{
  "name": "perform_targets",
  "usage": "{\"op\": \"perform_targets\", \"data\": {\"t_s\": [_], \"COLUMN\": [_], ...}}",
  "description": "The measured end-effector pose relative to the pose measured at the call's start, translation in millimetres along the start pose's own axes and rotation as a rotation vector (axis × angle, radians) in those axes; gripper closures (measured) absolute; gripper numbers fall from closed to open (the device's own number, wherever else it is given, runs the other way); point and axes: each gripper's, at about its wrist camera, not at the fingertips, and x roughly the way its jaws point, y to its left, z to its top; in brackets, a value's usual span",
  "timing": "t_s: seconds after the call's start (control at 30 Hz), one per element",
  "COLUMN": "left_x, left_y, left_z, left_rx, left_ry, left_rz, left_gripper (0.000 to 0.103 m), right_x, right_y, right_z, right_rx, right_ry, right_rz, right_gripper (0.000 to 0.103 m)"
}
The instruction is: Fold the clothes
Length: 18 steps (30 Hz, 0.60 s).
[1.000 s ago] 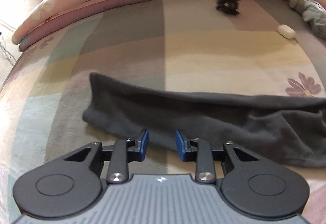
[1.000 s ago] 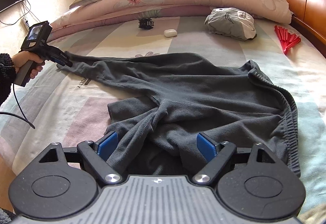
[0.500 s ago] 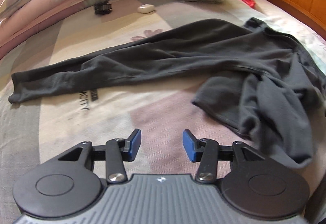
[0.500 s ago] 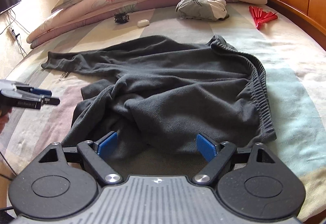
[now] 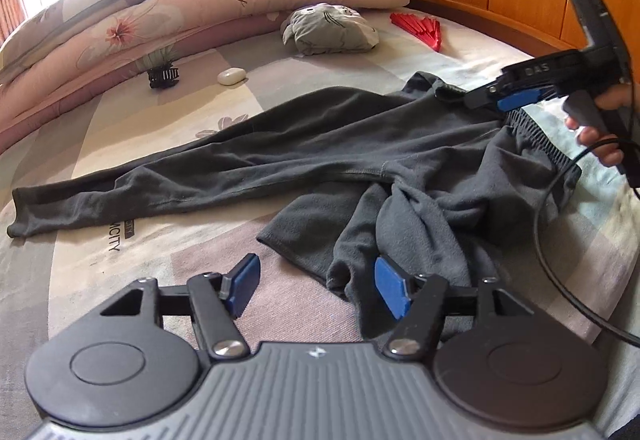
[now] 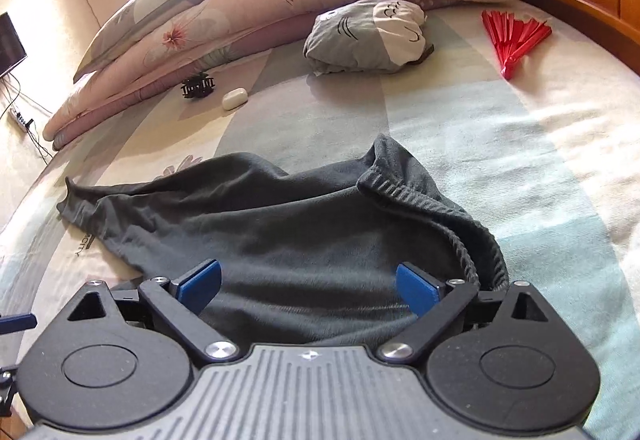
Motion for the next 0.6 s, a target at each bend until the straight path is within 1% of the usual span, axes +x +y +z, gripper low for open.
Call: {"op": "perform_targets", "data": {"t_s": [0.03,0.1,0.13,0.23,0.3,0.37,0.5,0.53,0.6], "left_x": [2,7,10,17,21,24,27,27,27], "left_y": [-1,-1,-1,0,2,4,1,0,-1], "left_z": [2,6,7,11,13,16,19,20,19], "left_rx": [-0.002,-0.004,-0.004,-0.007,-0.013,-0.024,-0.017,-0.014,-0.013], "left_ry": [-0.003,-0.007,-0.006,-0.005,-0.009,-0.014,-0.019,-0.020,-0.017], "left_rz": [-0.001,-0.002,-0.004,-0.011,-0.021,-0.037,-0.040,-0.039,-0.043], "left_gripper": [0.033,0.032,0.032,0.032,0.032,0.032,0.032,0.032,0.032], "right_x": [10,30,39,52,50,48,42,37,24], "right_y": [-4,-9,-10,-12,-17,-27,-50,-54,-57], "right_z": [4,11,13,21,30,40,53,53,48], "right_rx": [0.010,0.014,0.001,-0.069,-0.095,-0.091,-0.032,-0.012,0.018], "right_ry": [0.012,0.043,0.059,0.058,0.029,-0.001,-0.040,-0.045,-0.054], "right_rz": [0.004,0.000,-0.011,-0.076,-0.104,-0.129,-0.206,-0.206,-0.175], "right_gripper": [0.006,0.006,0.006,0.006,0.006,0.006,0.006,0.006,0.006]}}
